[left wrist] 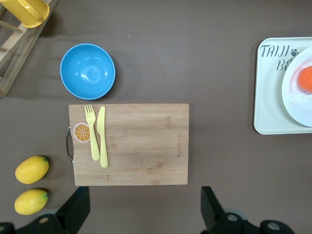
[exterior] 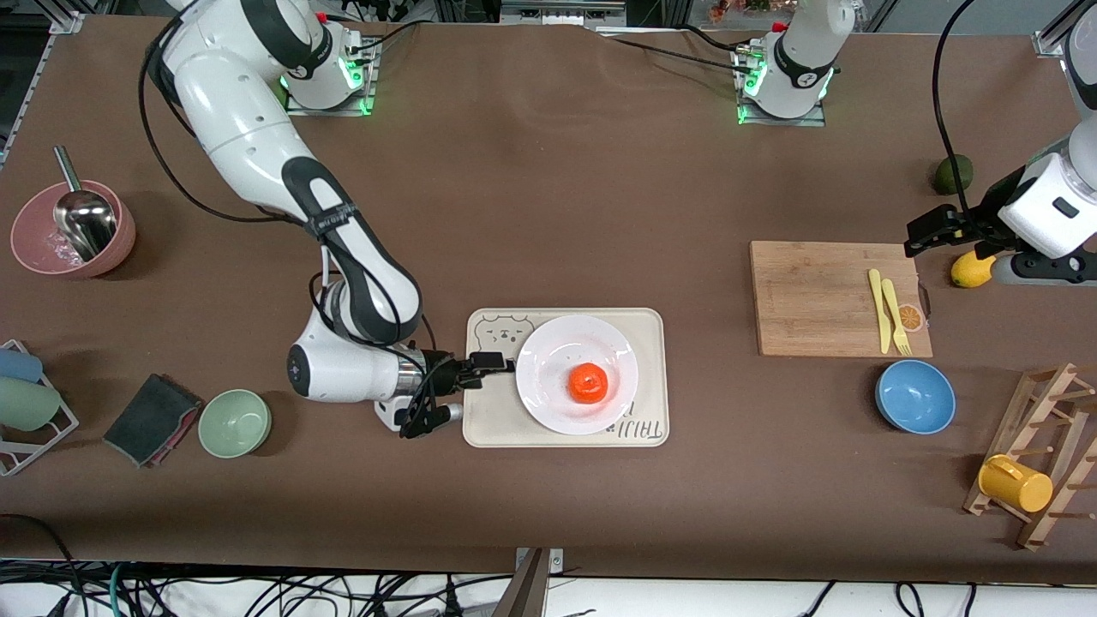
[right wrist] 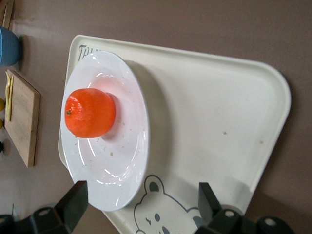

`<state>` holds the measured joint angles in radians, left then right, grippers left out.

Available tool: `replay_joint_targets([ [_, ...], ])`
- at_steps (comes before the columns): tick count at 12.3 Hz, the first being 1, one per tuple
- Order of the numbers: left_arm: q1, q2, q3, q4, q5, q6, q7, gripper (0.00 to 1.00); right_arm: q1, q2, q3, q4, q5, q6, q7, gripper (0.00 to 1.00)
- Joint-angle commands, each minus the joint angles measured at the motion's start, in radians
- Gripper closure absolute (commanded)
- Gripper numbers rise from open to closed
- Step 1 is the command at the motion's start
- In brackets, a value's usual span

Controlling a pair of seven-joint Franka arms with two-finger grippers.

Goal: Place orange and plate with both arms

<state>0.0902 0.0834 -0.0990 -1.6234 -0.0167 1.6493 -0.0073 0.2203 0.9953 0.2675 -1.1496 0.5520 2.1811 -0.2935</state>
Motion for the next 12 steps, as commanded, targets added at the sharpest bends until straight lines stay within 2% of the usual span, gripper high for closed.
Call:
replay_joint_targets([
  [1,0.002,-0.002,-0.002,0.002,-0.011,0.0,0.015,0.0,-0.004,-0.093,-0.016,-0.022,-0.16,-0.052,0.016,0.0],
  [3,0.003,-0.002,-0.002,0.002,-0.011,0.0,0.013,0.0,-0.006,-0.133,-0.066,-0.022,-0.265,-0.136,0.016,0.0],
  [5,0.002,-0.002,-0.002,0.004,-0.011,0.0,0.012,0.0,-0.006,-0.194,-0.17,-0.021,-0.32,-0.292,0.014,0.0],
  [8,0.002,-0.002,-0.002,0.004,-0.009,0.0,0.012,0.0,-0.007,-0.309,-0.305,-0.022,-0.456,-0.481,0.011,0.0],
  [9,0.002,-0.002,-0.002,0.002,-0.011,0.0,0.012,0.0,-0.004,-0.354,-0.335,-0.021,-0.542,-0.524,0.01,0.0],
  [10,0.002,-0.002,-0.004,0.002,-0.011,0.0,0.012,0.0,-0.007,-0.395,-0.337,-0.021,-0.61,-0.549,0.016,0.0],
  [12,0.002,-0.002,-0.004,0.002,-0.009,0.0,0.012,0.0,-0.009,-0.499,-0.364,-0.03,-0.632,-0.572,0.011,0.0],
])
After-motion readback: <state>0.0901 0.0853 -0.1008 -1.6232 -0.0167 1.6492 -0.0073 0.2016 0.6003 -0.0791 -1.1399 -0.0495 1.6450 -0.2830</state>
